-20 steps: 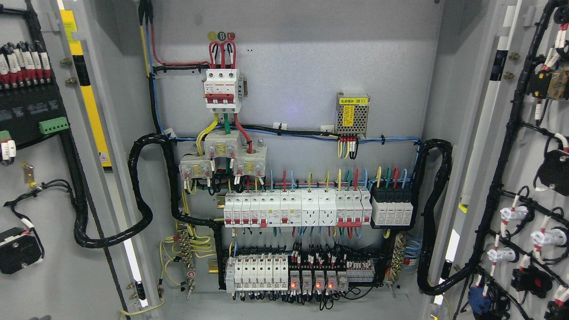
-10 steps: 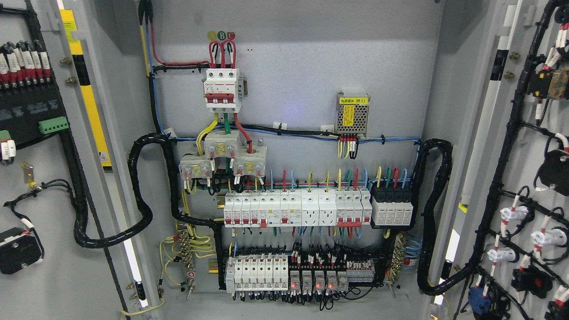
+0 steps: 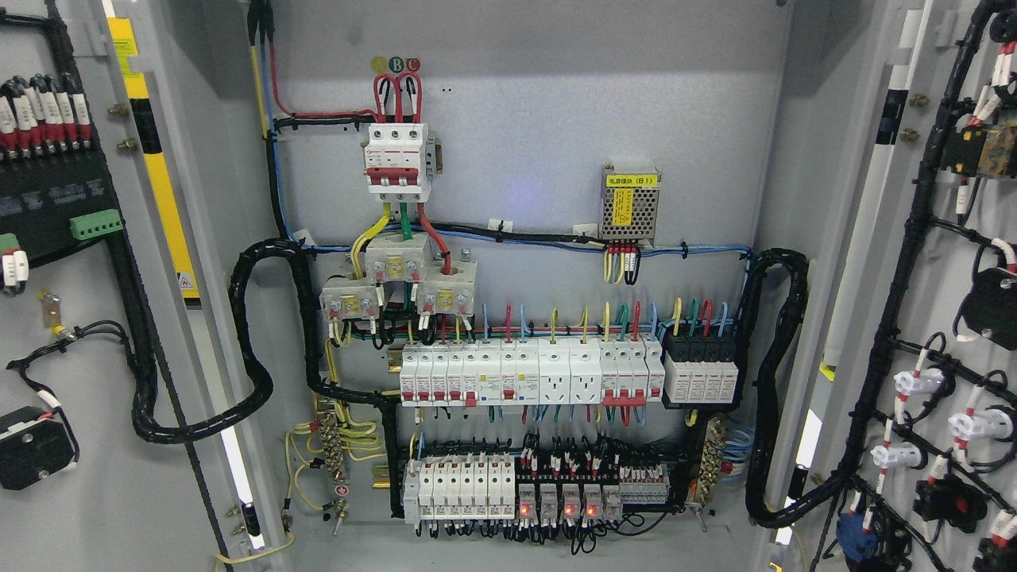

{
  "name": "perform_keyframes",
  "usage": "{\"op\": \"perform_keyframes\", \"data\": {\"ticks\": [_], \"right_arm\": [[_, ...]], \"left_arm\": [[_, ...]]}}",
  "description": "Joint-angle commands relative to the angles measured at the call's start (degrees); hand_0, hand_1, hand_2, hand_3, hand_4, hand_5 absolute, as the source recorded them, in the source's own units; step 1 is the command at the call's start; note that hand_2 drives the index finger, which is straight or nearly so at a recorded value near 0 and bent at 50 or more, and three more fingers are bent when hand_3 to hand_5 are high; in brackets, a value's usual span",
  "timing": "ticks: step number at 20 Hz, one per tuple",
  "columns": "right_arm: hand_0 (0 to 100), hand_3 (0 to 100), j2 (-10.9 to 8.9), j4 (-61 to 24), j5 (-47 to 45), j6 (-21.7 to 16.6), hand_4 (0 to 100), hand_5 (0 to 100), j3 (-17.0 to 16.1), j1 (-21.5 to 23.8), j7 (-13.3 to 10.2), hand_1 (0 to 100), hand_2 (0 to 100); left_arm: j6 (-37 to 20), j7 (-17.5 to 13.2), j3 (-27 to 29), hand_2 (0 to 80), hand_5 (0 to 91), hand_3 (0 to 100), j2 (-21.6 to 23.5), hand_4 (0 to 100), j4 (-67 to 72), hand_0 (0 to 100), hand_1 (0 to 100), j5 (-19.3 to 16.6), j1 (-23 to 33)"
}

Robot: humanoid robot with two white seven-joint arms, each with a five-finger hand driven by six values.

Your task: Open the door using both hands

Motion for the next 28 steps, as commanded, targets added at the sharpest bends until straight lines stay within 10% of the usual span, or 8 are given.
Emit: {"op": "perform_keyframes", "data": {"ticks": [1,3,5,13,18,24,28], "right_arm": [[0,0,7.59,38.61,0.51,0.26,0,0,2.73,-3.4,-0.19,50,4],[0,0,8.65,46.0,0.6,0.26,0,0,3.25,-5.07,-0.1,50,4],[0,0,9.97,51.54,0.68,0.69,0,0,3.35,-6.83,-0.1,50,4],[0,0,13.49,69.76,7.98,19.56,0,0,2.56,-15.01,-0.98,50,4],[0,0,13.66,69.24,10.07,30.57,0,0,2.73,-18.17,-9.04,50,4],[0,0,13.66,66.96,16.42,43.04,0,0,2.64,-21.08,-13.45,50,4],[0,0,13.58,66.95,17.82,43.94,0,0,2.91,-21.6,-17.93,50,4]], "left_arm": [[-0.42,14.93,-7.13,0.0,0.0,0,-8.32,0,46.22,12,56,-3.28,-6.34],[-0.16,21.81,-7.66,0.0,0.0,0,-8.67,0,48.7,12,56,-6.44,-6.35],[0.1,20.7,-7.48,0.0,0.0,0,-8.59,0,51.25,12,56,-9.7,-6.17],[14.31,3.39,-7.66,0.0,0.0,0,-9.03,0,59.79,12,56,-13.84,-6.52],[15.67,5.65,-7.48,0.0,0.0,0,-9.03,0,59.79,12,56,-15.42,-6.7],[15.22,8.56,-7.48,0.0,0.0,0,-9.03,0,59.96,12,56,-15.51,-6.7],[13.46,10.5,-7.48,0.0,0.0,0,-9.2,0,59.96,12,56,-15.51,-6.7]]}}
